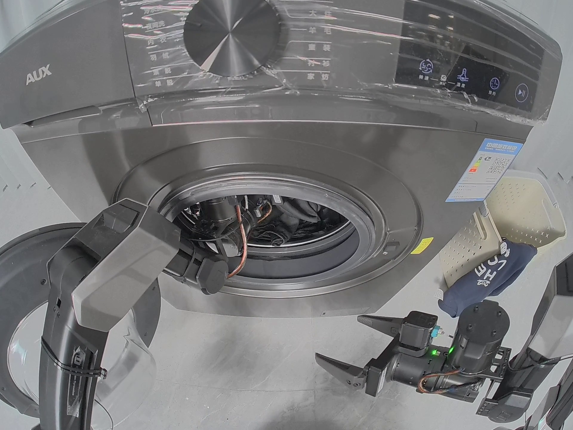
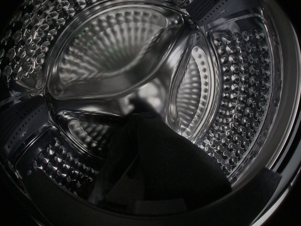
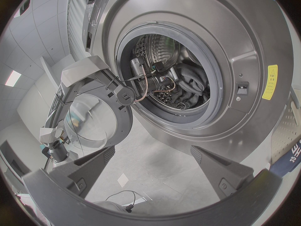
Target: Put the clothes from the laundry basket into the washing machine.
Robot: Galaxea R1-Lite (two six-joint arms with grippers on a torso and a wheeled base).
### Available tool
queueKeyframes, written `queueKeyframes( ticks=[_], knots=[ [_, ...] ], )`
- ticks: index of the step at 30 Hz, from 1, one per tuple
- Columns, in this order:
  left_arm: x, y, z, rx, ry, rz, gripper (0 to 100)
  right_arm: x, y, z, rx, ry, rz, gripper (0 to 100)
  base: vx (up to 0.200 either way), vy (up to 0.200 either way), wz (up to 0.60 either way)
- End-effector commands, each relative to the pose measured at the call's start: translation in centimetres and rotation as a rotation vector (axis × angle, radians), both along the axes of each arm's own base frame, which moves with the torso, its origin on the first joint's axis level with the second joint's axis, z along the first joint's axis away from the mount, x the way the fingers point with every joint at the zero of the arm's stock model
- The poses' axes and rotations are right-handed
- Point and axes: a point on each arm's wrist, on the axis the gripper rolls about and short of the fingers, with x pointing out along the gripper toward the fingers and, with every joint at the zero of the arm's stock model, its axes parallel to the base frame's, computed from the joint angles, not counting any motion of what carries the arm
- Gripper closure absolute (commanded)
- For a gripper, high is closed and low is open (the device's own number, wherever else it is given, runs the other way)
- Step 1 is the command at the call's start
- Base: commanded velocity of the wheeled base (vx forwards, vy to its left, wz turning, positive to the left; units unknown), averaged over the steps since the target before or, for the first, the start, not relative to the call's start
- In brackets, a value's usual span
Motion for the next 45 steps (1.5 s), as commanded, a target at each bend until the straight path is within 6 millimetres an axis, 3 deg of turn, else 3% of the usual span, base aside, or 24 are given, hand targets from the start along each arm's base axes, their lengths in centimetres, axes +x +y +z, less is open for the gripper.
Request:
queueKeyframes(
  ticks=[1, 2, 13, 19, 28, 33, 37, 39, 45],
  knots=[
    [0.0, -0.1, 0.0, 0.0, 0.001, -0.003, 100, 0.0, 0.0, -0.1, -0.001, 0.001, 0.0, 0, 0.0, 0.0, 0.0],
    [-0.2, 0.0, -0.3, 0.007, 0.016, -0.004, 0, 0.1, 0.0, -0.1, -0.001, 0.001, -0.001, 0, 0.0, 0.0, 0.0],
    [-2.5, 0.1, -2.6, 0.086, 0.199, -0.042, 0, 0.0, 0.0, 0.0, 0.001, -0.001, 0.0, 0, 0.0, 0.0, 0.0],
    [-3.7, 0.2, -2.2, 0.11, 0.24, -0.083, 0, 0.1, 0.0, -0.1, -0.002, 0.002, 0.0, 0, 0.0, 0.0, 0.0],
    [-9.3, 0.8, -1.2, 0.18, 0.349, -0.192, 0, 0.2, 0.0, -0.1, -0.001, 0.001, -0.004, 0, 0.0, 0.0, 0.0],
    [-11.2, 0.9, -1.5, 0.205, 0.377, -0.212, 0, 0.1, 0.0, -0.1, -0.001, 0.001, -0.001, 0, 0.0, 0.0, 0.0],
    [-11.1, 0.9, -1.3, 0.194, 0.356, -0.209, 0, 0.0, 0.0, -0.1, -0.002, 0.002, 0.002, 0, 0.0, 0.0, 0.0],
    [-10.0, 0.5, -1.2, 0.171, 0.314, -0.207, 0, 0.0, 0.1, -0.1, -0.003, 0.003, 0.003, 0, 0.0, 0.0, 0.0],
    [-7.0, -0.7, -4.3, 0.158, 0.293, -0.19, 0, 0.1, 0.1, -0.1, -0.001, 0.001, 0.0, 0, 0.0, 0.0, 0.0]
  ],
)
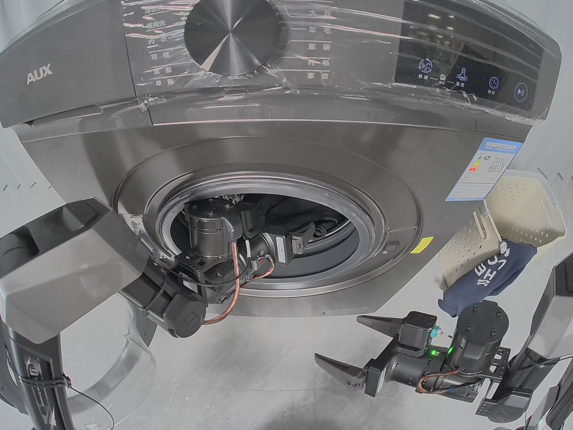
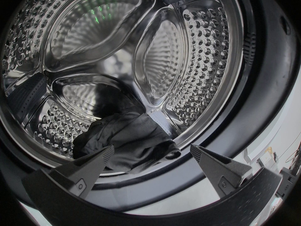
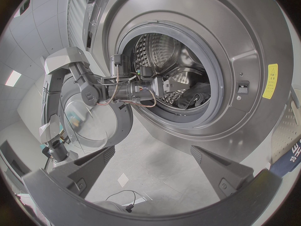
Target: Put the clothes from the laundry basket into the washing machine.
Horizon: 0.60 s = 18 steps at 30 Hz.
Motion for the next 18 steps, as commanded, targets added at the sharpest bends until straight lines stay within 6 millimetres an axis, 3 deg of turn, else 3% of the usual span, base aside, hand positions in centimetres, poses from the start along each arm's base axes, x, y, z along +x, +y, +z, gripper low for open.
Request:
queueKeyframes(
  ticks=[1, 11, 12, 15, 18],
  knots=[
    [3.5, -1.0, -3.4, -0.005, -0.01, 0.023, 0, 0.2, 0.0, 0.0, 0.001, -0.001, -0.005, 0, 0.0, 0.0, 0.0],
    [8.2, -2.8, -7.1, 0.002, -0.03, 0.043, 0, 0.2, 0.2, -0.4, -0.008, 0.007, -0.002, 0, 0.0, 0.0, 0.0],
    [8.5, -2.8, -7.2, 0.005, -0.035, 0.046, 100, 0.2, 0.2, -0.4, -0.008, 0.007, -0.002, 0, 0.0, 0.0, 0.0],
    [10.2, -2.7, -7.2, -0.01, -0.058, 0.069, 100, 0.3, 0.1, -0.4, -0.007, 0.008, -0.004, 0, 0.0, 0.0, 0.0],
    [10.4, -2.6, -7.3, -0.011, -0.06, 0.076, 100, 0.3, 0.1, -0.3, -0.006, 0.007, -0.005, 0, 0.0, 0.0, 0.0]
  ],
)
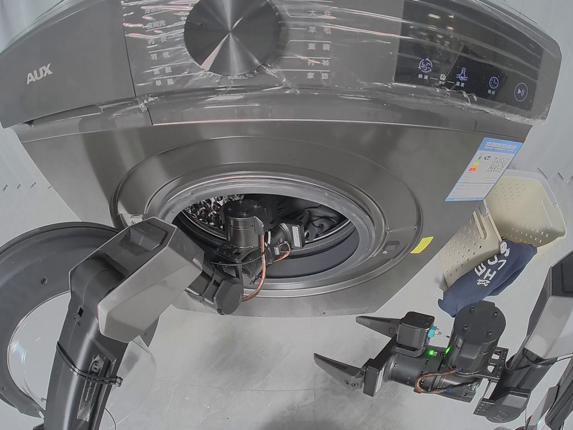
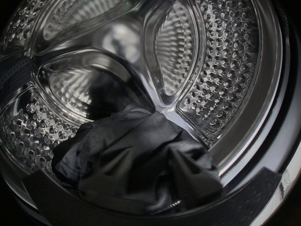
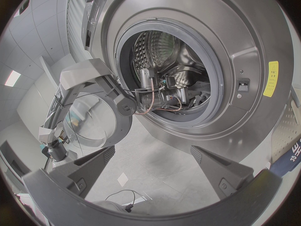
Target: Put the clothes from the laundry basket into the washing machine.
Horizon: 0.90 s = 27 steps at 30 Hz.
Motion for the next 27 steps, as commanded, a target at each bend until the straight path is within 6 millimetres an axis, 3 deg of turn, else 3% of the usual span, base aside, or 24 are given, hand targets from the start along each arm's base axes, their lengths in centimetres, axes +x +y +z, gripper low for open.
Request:
queueKeyframes(
  ticks=[1, 8, 14, 20, 21, 23, 27],
  knots=[
    [3.5, 0.8, -2.4, -0.015, -0.019, 0.08, 100, 0.1, 0.1, -0.1, 0.001, 0.001, -0.002, 0, 0.0, 0.0, 0.0],
    [5.3, 2.3, -0.4, -0.096, -0.078, 0.19, 100, 0.3, 0.1, -0.4, -0.006, 0.007, -0.003, 0, 0.0, 0.0, 0.0],
    [4.9, 2.2, -0.3, -0.101, -0.069, 0.184, 100, 0.3, 0.2, -0.3, -0.005, 0.004, -0.004, 0, 0.0, 0.0, 0.0],
    [3.0, 1.1, 2.0, -0.123, -0.066, 0.146, 100, 0.3, 0.1, -0.3, -0.006, 0.005, -0.004, 0, 0.0, 0.0, 0.0],
    [2.3, 0.7, 2.9, -0.135, -0.063, 0.133, 0, 0.4, 0.1, -0.3, -0.005, 0.006, -0.008, 0, 0.0, 0.0, 0.0],
    [0.4, 0.4, 5.3, -0.165, -0.065, 0.1, 0, 0.4, 0.1, -0.3, -0.005, 0.004, -0.006, 0, 0.0, 0.0, 0.0],
    [-1.8, 0.6, 6.6, -0.148, -0.041, 0.076, 0, 0.4, 0.1, -0.3, -0.006, 0.005, -0.007, 0, 0.0, 0.0, 0.0]
  ],
)
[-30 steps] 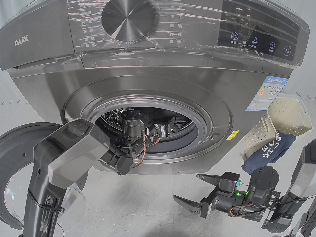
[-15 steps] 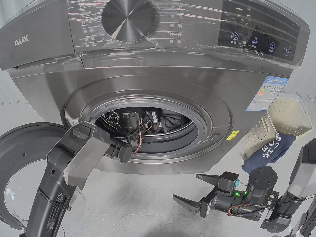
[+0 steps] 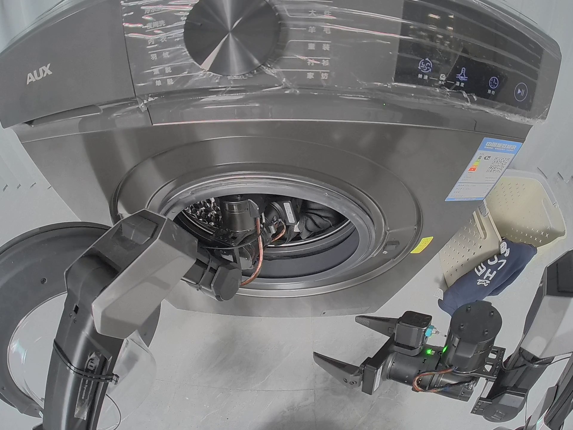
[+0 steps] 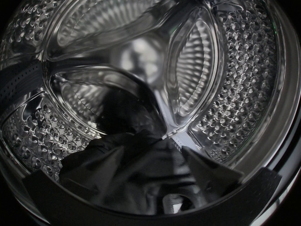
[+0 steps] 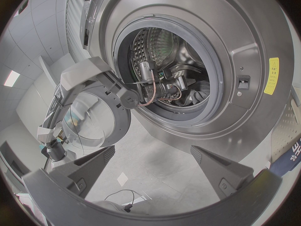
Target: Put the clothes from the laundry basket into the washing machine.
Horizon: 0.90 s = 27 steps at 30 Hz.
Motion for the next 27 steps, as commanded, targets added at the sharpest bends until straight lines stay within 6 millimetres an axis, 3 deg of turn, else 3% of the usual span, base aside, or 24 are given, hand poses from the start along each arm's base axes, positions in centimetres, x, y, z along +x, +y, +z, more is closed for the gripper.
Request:
queueKeyframes(
  ticks=[1, 4, 6, 8, 14, 21, 27],
  knots=[
    [-3.9, 0.0, 3.9, -0.006, -0.003, -0.046, 0, 0.0, 0.0, 0.0, 0.0, 0.0, 0.0, 0, 0.0, 0.0, 0.0],
    [-5.1, 0.1, 3.8, 0.012, 0.023, -0.06, 0, 0.0, -0.1, 0.0, -0.002, 0.002, 0.0, 0, 0.0, 0.0, 0.0],
    [-7.1, 0.2, 2.8, 0.048, 0.072, -0.089, 0, -0.1, -0.1, 0.0, -0.003, 0.002, 0.0, 0, 0.0, 0.0, 0.0],
    [-7.3, 0.3, 2.7, 0.051, 0.077, -0.093, 0, -0.1, -0.2, 0.0, -0.005, 0.004, 0.0, 0, 0.0, 0.0, 0.0],
    [-13.0, 0.7, 1.0, 0.122, 0.102, -0.164, 0, -0.4, -0.5, 0.2, -0.001, 0.001, -0.002, 0, 0.0, 0.0, 0.0],
    [-19.7, 1.5, 1.6, 0.141, 0.069, -0.253, 0, -1.5, -1.8, 1.7, 0.028, -0.03, -0.004, 0, 0.0, 0.0, 0.0],
    [-25.6, 4.0, 3.0, 0.14, 0.018, -0.33, 0, -3.0, -3.9, 4.2, 0.08, -0.111, -0.026, 0, 0.0, 0.0, 0.0]
  ],
)
